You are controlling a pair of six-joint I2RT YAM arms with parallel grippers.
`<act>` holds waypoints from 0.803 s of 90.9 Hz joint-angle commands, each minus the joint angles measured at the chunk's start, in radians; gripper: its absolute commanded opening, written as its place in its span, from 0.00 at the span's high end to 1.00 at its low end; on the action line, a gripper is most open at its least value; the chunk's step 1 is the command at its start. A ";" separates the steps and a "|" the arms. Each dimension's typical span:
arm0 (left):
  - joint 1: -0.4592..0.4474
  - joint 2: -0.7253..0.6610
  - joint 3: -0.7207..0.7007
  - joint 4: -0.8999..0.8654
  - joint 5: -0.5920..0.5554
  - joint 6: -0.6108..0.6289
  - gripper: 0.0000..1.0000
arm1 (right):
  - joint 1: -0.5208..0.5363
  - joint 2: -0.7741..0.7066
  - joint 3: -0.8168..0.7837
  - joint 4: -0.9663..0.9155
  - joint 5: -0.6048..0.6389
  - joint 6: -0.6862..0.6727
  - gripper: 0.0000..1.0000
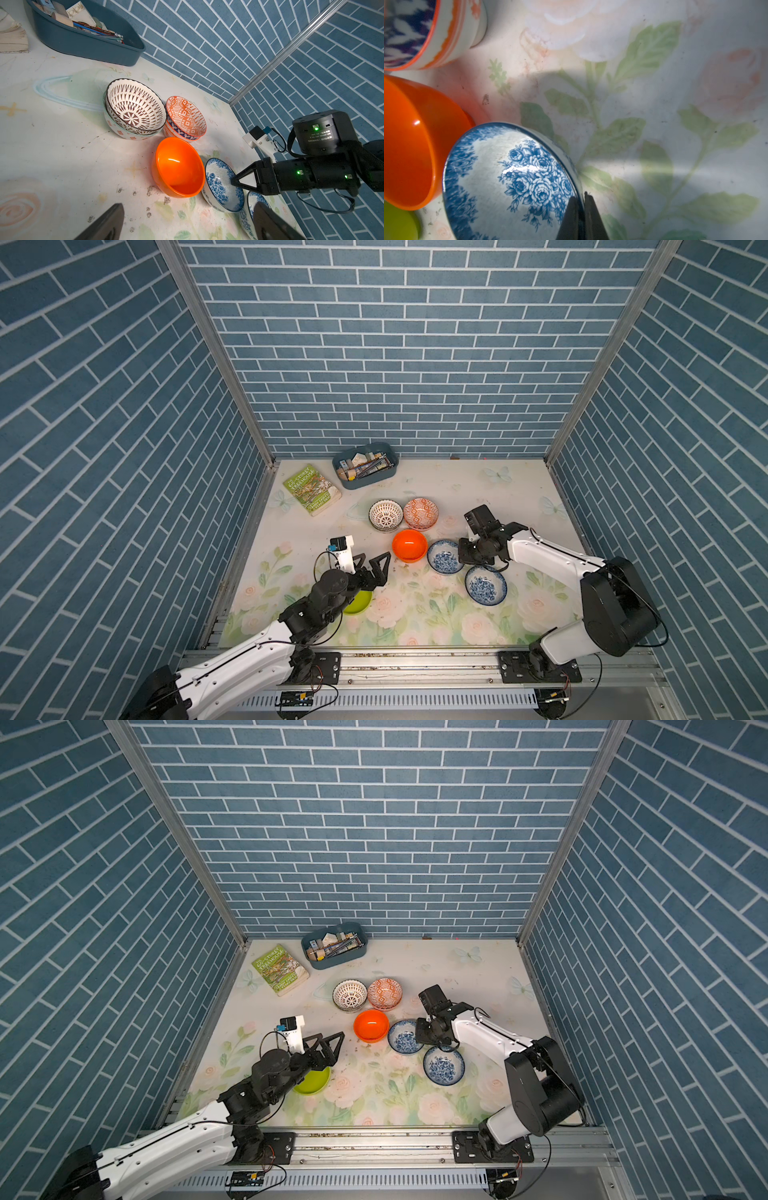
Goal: Stack the bowls
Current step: Pick up the bowl from the center of the board, then place the bowl at the center of the board.
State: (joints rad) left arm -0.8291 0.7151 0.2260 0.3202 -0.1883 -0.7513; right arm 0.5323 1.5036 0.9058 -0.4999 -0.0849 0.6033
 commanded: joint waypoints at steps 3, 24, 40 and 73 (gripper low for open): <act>0.007 0.005 0.029 0.011 0.009 0.001 0.00 | -0.065 -0.034 -0.006 0.007 0.034 -0.013 1.00; 0.008 0.010 0.029 0.013 0.006 0.001 0.00 | -0.165 -0.021 0.020 0.064 0.016 -0.017 1.00; 0.008 0.009 0.029 0.014 0.006 0.001 0.00 | -0.189 0.051 0.083 0.099 -0.015 -0.014 1.00; 0.019 -0.002 0.021 0.019 0.012 0.001 0.00 | -0.213 0.209 0.246 0.107 -0.013 -0.018 1.00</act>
State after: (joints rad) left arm -0.8196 0.7238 0.2314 0.3206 -0.1822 -0.7517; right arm 0.3283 1.6920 1.0927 -0.4217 -0.0910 0.6010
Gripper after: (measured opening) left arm 0.998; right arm 0.087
